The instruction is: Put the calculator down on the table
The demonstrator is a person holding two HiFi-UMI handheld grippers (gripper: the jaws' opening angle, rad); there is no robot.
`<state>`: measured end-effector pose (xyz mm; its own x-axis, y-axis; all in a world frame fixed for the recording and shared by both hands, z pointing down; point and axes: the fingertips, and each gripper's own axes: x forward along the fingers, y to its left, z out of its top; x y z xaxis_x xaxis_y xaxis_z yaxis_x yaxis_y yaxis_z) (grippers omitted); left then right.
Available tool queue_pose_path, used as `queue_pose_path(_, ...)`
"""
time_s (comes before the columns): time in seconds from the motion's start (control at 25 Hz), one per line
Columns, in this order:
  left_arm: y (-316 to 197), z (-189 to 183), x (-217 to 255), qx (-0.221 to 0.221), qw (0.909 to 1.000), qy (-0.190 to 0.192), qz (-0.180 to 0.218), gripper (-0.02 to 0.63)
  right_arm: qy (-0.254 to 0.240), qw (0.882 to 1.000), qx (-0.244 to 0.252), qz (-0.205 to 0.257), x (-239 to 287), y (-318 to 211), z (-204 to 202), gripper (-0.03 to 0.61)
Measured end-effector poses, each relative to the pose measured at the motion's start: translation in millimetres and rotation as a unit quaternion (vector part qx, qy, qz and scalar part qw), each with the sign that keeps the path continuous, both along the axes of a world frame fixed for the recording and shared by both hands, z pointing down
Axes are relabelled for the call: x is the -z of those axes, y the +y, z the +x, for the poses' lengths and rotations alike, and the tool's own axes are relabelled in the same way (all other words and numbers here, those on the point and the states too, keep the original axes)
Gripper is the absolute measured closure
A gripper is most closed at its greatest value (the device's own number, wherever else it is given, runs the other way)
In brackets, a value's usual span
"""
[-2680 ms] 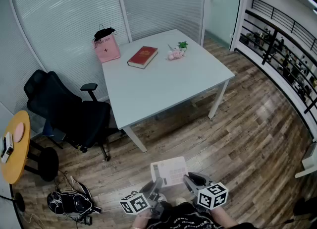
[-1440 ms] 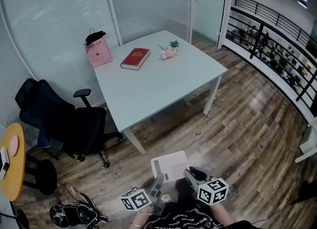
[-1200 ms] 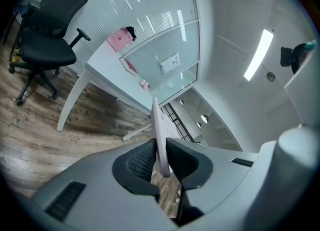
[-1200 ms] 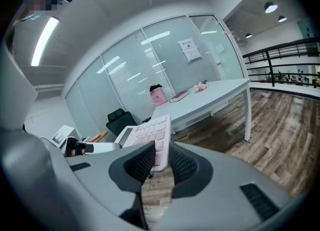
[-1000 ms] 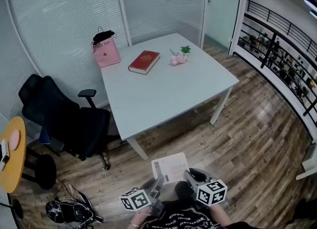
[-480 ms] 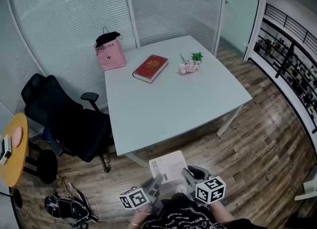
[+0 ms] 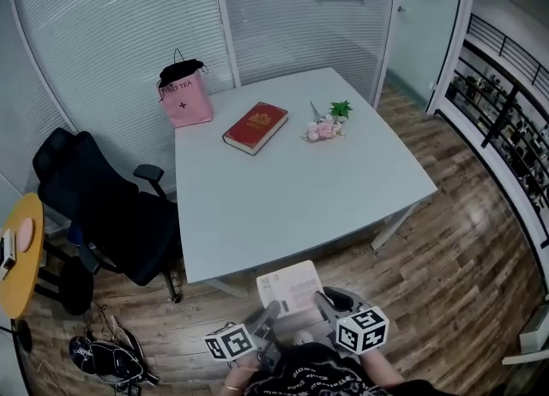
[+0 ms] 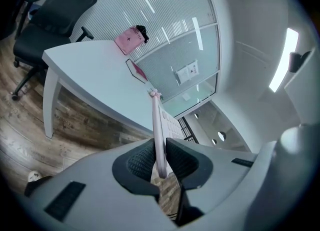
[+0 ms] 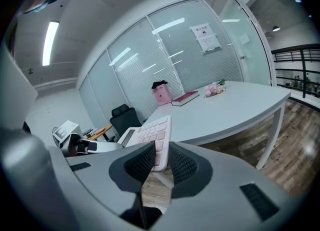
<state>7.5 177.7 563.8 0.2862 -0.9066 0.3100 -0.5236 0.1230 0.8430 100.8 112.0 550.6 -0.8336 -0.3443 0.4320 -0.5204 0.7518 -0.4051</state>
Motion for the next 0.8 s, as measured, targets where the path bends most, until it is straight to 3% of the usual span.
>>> queue_pose_path(0.4,-55.4,-12.2,1.0,-0.037,0.9991,-0.018,0.006,0.54,-0.005,0.999,-0.041,-0.008,-3.3,-45.2,-6.4,0.488)
queue_pose_path(0.8,-152.2,-61.8,5.7,-0.086,0.9959,-0.027,0.009,0.54,-0.001,0.997,-0.077,-0.005,-1.3,-132.5,-51.7,0.488)
